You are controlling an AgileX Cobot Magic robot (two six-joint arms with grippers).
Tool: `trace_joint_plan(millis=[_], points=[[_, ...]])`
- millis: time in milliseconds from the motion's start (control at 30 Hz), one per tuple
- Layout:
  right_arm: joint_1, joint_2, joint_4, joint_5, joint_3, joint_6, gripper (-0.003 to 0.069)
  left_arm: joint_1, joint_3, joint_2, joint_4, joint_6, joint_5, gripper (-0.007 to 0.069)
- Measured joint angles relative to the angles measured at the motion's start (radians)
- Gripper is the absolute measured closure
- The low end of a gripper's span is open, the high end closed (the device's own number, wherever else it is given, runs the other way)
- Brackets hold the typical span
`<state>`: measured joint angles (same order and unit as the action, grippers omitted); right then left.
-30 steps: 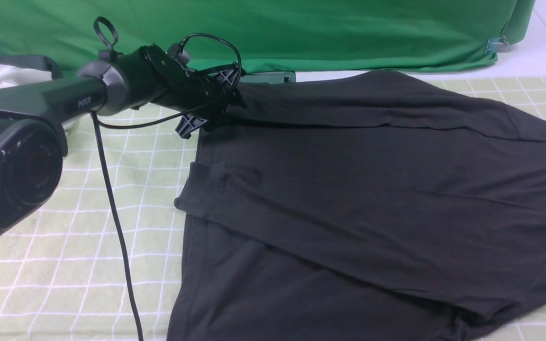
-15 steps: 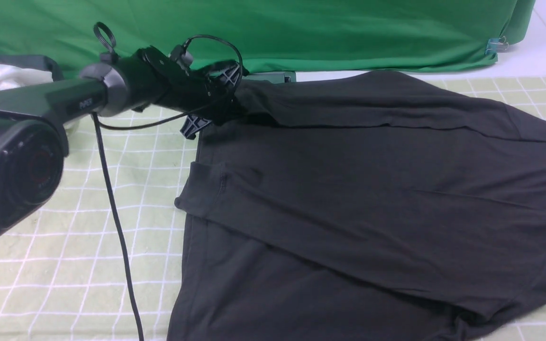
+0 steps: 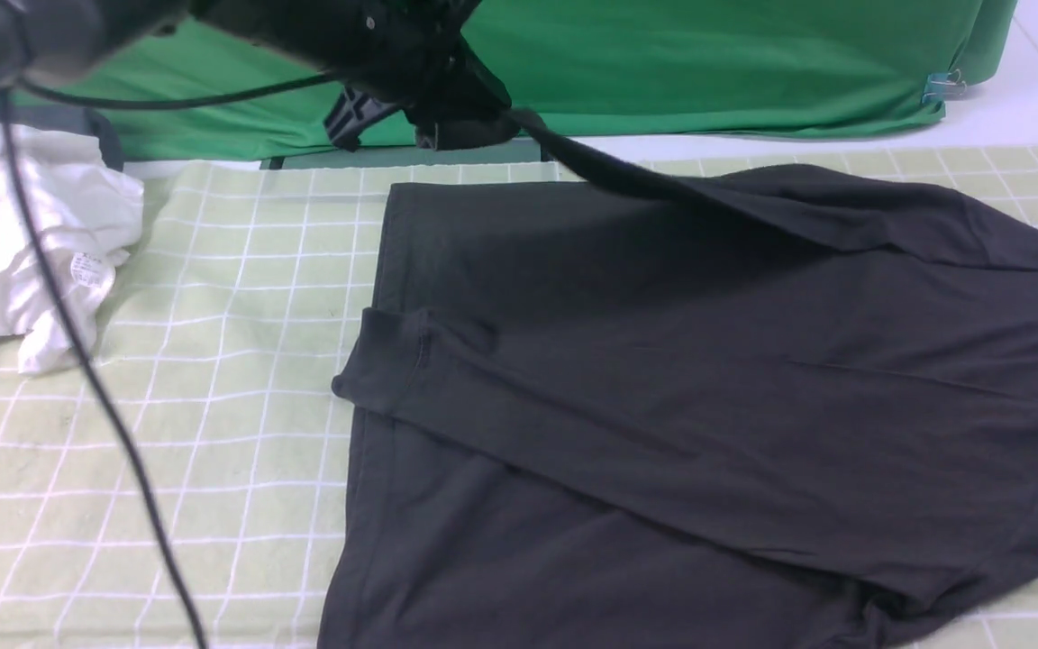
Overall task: Fold a long-sleeved shirt over a green coffee tablecloth.
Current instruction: 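Fold the left side of the dark shirt inward over its body with the left gripper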
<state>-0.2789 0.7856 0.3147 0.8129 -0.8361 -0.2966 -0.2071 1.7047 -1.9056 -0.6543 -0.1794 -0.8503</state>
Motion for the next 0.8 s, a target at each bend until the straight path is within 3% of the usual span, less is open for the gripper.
trace_joint_plan(millis=[233, 433, 600, 800], points=[[0.0, 0.0, 0.0, 0.009, 0.0, 0.0, 0.0421, -0.097, -0.331, 0.146, 0.167, -0.058, 0.034, 0.0603], [0.0, 0.0, 0.0, 0.011, 0.0, 0.0, 0.0421, -0.133, -0.563, 0.151, 0.189, -0.065, 0.185, 0.0603], [0.0, 0.0, 0.0, 0.011, 0.0, -0.001, 0.0421, -0.133, -0.604, 0.151, 0.246, -0.079, 0.241, 0.0594], [0.0, 0.0, 0.0, 0.057, 0.0, -0.012, 0.0421, -0.13, -0.521, 0.185, 0.334, -0.087, 0.131, 0.0469]])
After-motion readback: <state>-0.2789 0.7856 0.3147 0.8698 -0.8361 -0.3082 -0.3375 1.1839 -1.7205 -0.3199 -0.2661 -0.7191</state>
